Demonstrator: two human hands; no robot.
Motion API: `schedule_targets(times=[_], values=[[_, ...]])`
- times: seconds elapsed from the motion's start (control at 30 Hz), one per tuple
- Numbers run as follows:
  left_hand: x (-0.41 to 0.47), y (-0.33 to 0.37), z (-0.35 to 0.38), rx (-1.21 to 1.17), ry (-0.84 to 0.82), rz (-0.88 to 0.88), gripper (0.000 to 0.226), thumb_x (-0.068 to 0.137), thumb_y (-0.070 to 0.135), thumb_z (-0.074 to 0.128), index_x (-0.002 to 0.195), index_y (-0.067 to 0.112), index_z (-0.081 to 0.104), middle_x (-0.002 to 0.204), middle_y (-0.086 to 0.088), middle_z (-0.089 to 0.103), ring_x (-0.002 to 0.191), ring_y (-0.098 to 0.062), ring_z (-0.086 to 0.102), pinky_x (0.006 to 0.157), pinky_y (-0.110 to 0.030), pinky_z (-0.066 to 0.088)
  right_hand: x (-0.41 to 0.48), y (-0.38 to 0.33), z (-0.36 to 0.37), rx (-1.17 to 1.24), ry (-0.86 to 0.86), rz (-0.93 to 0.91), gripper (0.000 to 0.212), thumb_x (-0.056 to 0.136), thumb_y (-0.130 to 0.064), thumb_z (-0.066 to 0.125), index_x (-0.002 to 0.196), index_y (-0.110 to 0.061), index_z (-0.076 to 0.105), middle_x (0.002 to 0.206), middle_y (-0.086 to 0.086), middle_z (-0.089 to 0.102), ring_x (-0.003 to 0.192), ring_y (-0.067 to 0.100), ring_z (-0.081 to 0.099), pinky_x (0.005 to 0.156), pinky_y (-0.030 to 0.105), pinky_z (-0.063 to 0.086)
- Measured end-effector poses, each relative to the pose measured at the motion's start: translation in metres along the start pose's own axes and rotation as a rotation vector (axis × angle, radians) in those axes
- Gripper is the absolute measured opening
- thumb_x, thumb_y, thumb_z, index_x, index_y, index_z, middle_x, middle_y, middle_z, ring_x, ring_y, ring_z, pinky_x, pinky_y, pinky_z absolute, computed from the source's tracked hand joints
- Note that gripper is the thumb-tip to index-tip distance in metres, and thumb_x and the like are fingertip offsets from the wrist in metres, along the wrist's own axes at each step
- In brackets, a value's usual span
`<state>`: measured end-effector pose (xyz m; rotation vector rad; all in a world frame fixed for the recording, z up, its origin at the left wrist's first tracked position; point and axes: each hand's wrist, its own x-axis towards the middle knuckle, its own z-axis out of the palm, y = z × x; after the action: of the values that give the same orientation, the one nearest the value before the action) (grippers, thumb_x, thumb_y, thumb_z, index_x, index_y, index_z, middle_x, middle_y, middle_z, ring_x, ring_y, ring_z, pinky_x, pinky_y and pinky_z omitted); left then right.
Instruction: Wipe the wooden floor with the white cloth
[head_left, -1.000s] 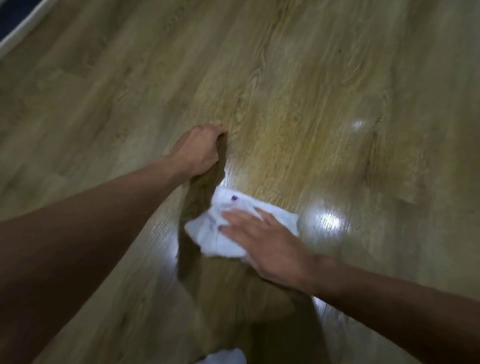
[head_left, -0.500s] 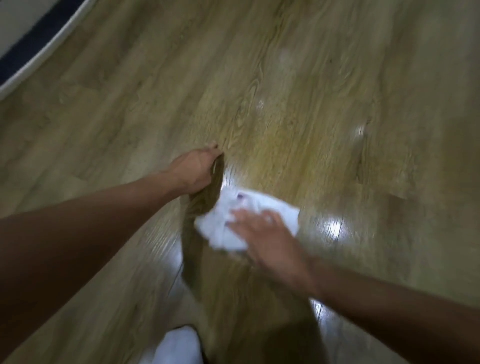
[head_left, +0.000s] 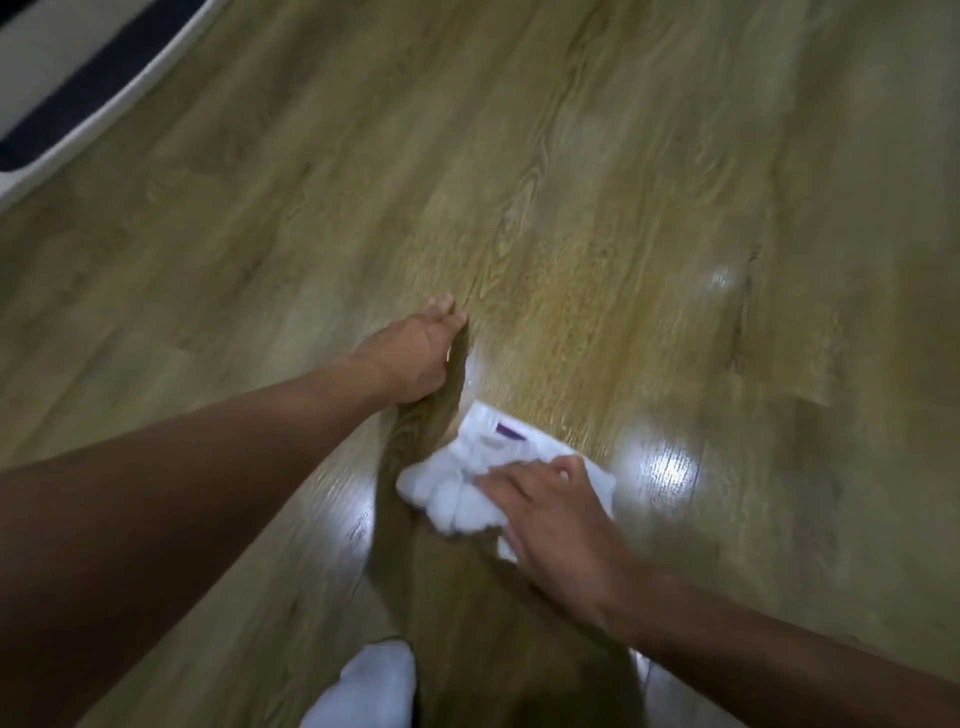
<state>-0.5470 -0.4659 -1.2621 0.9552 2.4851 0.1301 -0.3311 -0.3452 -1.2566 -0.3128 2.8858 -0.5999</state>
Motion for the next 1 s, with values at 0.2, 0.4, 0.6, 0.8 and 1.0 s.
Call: schedule_targets(times=[0.2,0.4,0.6,0.8,1.0], values=[[-0.017,-0.011,-0.001,0.011,0.004,0.025,0.066,0.088,0.004,0.047,0.149,0.011,0.024,0.159,-0.011,0.014,0.146,-0.023,0.018,0.118,-0.035,0.023,0.017,0.024,-0.052,0.860,-0.222,0.187,0.021,0.088,-0.020,0.066,0.109,-0.020,0.062,0.099,-0.001,0.066,0.087,0.004,0.060,0.077,0.018,0.049],[-0.036,-0.012,-0.007,0.039,-0.017,0.012,0.061,0.089,0.008,0.045,0.148,0.012,0.027,0.159,-0.011,0.016,0.142,-0.025,0.030,0.111,-0.033,0.031,0.063,0.066,-0.062,0.240,0.116,0.355,0.050,0.093,-0.042,0.053,0.137,-0.020,0.045,0.137,0.007,0.052,0.125,0.023,0.049,0.103,0.037,0.040],[-0.048,-0.016,-0.011,0.057,-0.066,0.001,0.063,0.091,0.008,0.043,0.150,0.011,0.022,0.159,-0.014,0.012,0.144,-0.027,0.025,0.115,-0.036,0.027,0.033,0.003,0.019,-0.161,0.143,0.314,0.069,0.090,-0.055,0.041,0.149,-0.021,0.026,0.144,0.012,0.043,0.122,0.032,0.048,0.097,0.043,0.039],[-0.070,-0.051,-0.017,0.028,-0.053,-0.068,0.065,0.088,0.004,0.044,0.150,0.012,0.023,0.159,-0.011,0.015,0.143,-0.025,0.027,0.114,-0.034,0.029,0.055,0.004,0.034,-0.204,0.024,-0.329,0.054,0.097,-0.049,0.038,0.144,-0.024,0.035,0.146,0.008,0.042,0.124,0.028,0.048,0.096,0.045,0.041],[-0.068,-0.057,-0.012,-0.003,0.011,-0.098,0.058,0.086,0.007,0.048,0.143,0.008,0.037,0.153,-0.014,0.031,0.139,-0.027,0.035,0.110,-0.038,0.036,0.176,0.063,-0.020,-0.233,0.271,0.307,0.051,0.098,-0.041,0.039,0.145,-0.021,0.035,0.141,0.014,0.042,0.119,0.033,0.041,0.092,0.043,0.030]])
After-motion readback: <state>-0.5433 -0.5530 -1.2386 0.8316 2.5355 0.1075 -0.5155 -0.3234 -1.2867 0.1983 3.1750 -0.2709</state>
